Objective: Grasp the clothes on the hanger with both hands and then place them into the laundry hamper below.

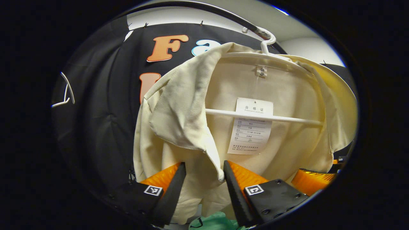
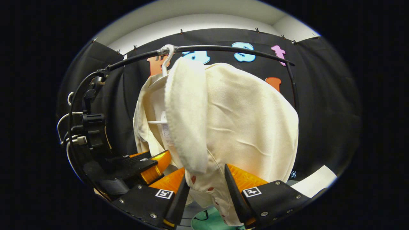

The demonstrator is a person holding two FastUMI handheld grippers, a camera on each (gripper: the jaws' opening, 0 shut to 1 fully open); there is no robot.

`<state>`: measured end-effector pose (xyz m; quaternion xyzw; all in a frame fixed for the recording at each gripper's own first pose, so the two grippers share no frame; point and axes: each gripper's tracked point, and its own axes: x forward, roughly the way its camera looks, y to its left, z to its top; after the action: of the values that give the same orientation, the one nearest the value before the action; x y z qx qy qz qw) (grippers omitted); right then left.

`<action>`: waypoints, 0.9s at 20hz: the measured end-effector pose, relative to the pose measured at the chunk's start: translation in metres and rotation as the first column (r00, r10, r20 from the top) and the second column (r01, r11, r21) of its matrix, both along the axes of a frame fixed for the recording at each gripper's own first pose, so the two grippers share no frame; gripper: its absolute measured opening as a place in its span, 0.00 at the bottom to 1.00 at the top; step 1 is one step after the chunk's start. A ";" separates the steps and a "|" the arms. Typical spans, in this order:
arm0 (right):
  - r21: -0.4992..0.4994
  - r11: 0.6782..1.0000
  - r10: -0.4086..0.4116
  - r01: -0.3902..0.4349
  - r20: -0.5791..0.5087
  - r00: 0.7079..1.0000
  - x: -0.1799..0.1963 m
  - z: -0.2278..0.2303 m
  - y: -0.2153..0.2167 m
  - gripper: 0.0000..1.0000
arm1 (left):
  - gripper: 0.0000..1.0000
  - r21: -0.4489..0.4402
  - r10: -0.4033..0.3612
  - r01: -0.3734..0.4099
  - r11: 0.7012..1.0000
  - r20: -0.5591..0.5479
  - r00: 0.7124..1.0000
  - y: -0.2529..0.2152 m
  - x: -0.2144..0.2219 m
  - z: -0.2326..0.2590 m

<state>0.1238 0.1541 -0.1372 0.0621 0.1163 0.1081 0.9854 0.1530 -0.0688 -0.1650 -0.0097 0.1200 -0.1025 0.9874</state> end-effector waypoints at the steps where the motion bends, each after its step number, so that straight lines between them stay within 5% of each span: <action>1: 0.001 1.000 0.000 0.000 0.001 1.000 0.001 0.001 0.000 0.60 | 0.67 0.005 -0.003 0.003 1.000 -0.001 1.000 -0.001 -0.001 0.000; 6: -0.006 1.000 0.004 -0.004 0.006 1.000 0.001 0.007 -0.006 0.27 | 0.11 0.032 -0.015 0.015 0.999 -0.009 1.000 0.002 0.000 -0.002; 10: -0.028 0.999 -0.018 0.018 0.008 1.000 -0.006 0.017 -0.025 0.01 | 0.07 -0.026 0.001 -0.002 1.000 -0.042 0.999 0.014 -0.003 0.001; 18: -0.027 0.999 -0.033 0.037 0.116 0.993 -0.024 0.080 -0.060 0.00 | 0.06 0.020 0.095 -0.097 0.995 0.075 0.993 0.070 -0.019 0.062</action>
<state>0.0994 0.0938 -0.0575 0.0433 0.0595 0.0925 0.9930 0.1337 0.0015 -0.1027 0.0001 0.0840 -0.0536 0.9950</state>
